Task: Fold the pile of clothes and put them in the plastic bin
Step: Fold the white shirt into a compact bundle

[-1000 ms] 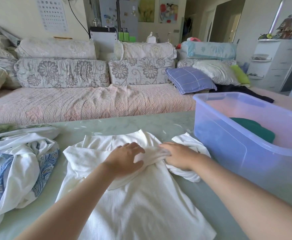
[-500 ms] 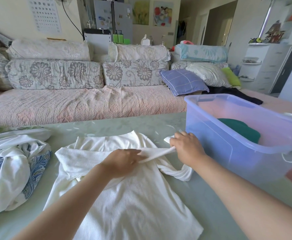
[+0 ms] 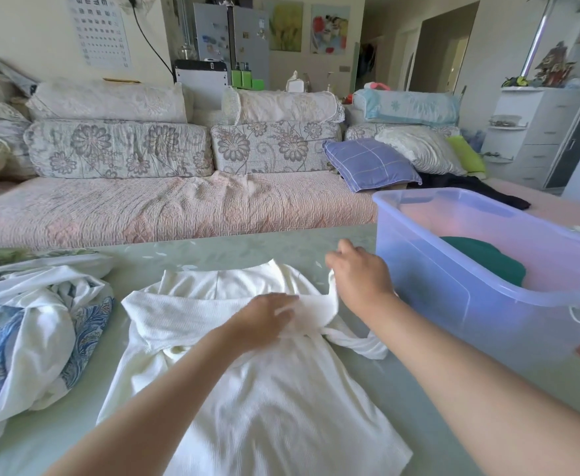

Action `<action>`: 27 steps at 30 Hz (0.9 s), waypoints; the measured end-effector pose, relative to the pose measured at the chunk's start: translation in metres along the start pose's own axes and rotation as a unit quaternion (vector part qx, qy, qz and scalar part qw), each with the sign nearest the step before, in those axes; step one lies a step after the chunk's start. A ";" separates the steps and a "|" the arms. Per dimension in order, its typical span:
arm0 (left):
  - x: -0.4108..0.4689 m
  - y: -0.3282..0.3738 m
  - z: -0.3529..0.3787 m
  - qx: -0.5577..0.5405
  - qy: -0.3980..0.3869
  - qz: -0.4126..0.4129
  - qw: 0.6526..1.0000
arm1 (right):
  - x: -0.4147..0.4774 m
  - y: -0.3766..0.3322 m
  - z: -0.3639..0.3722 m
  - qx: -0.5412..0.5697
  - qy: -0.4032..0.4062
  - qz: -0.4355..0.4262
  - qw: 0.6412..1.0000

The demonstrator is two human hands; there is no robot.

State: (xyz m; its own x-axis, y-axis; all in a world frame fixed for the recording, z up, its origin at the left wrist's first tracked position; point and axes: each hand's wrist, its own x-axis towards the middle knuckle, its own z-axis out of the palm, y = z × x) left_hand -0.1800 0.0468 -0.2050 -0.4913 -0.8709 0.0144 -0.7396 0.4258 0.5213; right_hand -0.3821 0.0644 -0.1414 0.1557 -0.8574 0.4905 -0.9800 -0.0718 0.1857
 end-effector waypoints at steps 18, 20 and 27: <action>-0.051 -0.061 -0.068 -0.124 0.186 -0.235 0.946 | 0.005 -0.083 0.034 0.276 -0.267 -0.029 0.923; -0.055 -0.069 -0.073 -0.050 0.144 -0.217 0.964 | 0.001 -0.080 0.037 0.255 -0.290 -0.046 0.921; -0.055 -0.062 -0.065 0.235 0.117 -0.130 0.956 | -0.008 -0.087 0.043 0.154 -0.295 -0.103 0.937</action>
State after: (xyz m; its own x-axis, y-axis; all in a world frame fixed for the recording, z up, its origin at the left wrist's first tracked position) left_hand -0.0772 0.0525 -0.1827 -0.1879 -0.9698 0.1553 -0.9746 0.2037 0.0926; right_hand -0.3032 0.0558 -0.1977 0.3384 -0.9354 -0.1026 -0.9403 -0.3321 -0.0742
